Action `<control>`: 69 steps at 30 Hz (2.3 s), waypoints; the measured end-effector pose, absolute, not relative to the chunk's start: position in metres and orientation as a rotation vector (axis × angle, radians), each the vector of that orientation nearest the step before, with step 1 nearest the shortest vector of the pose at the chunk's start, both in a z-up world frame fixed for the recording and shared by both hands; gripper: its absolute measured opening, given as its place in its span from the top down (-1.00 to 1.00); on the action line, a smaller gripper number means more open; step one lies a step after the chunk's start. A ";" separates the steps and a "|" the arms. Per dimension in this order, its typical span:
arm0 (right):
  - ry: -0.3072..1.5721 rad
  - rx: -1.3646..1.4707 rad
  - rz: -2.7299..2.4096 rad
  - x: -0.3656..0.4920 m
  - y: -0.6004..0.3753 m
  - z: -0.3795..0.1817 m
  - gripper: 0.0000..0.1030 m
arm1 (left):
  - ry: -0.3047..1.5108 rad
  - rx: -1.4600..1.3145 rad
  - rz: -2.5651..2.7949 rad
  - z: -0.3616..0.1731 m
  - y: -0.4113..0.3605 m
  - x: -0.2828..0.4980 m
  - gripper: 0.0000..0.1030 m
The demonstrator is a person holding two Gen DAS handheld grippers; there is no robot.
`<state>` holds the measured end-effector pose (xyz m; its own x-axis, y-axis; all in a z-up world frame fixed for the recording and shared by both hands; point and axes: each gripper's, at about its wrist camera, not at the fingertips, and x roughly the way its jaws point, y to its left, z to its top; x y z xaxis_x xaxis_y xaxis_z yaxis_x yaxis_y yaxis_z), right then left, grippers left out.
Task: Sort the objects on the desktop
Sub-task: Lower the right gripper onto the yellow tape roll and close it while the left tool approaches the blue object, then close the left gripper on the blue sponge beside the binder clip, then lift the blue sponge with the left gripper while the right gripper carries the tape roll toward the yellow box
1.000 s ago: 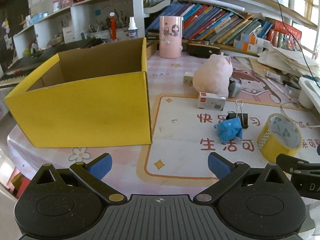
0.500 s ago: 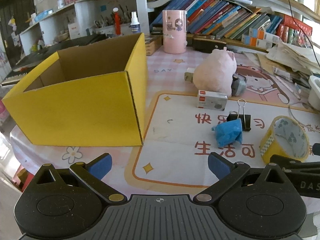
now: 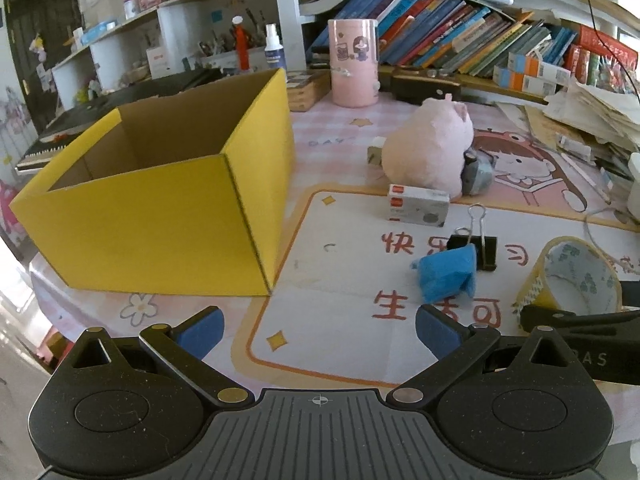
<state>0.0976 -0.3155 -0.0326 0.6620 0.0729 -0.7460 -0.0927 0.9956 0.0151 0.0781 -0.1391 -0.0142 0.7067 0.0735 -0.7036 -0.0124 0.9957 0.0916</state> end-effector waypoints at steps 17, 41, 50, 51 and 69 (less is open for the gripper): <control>0.705 -0.005 0.061 0.083 -0.364 -0.003 -0.65 | 0.823 0.091 -0.058 -0.023 -0.187 0.108 -0.61; 0.674 -0.047 0.118 0.077 -0.374 0.002 -0.65 | 0.856 0.024 -0.103 -0.028 -0.200 0.130 0.23; 0.680 -0.058 0.210 0.078 -0.360 0.000 -0.65 | 0.797 0.044 -0.052 -0.011 -0.186 0.106 0.23; 0.680 -0.062 0.224 0.077 -0.357 0.000 -0.65 | 0.789 0.042 -0.046 -0.009 -0.183 0.102 0.23; 0.675 -0.063 0.206 0.044 -0.284 0.011 -0.65 | 0.717 0.006 -0.117 0.003 -0.105 0.064 0.23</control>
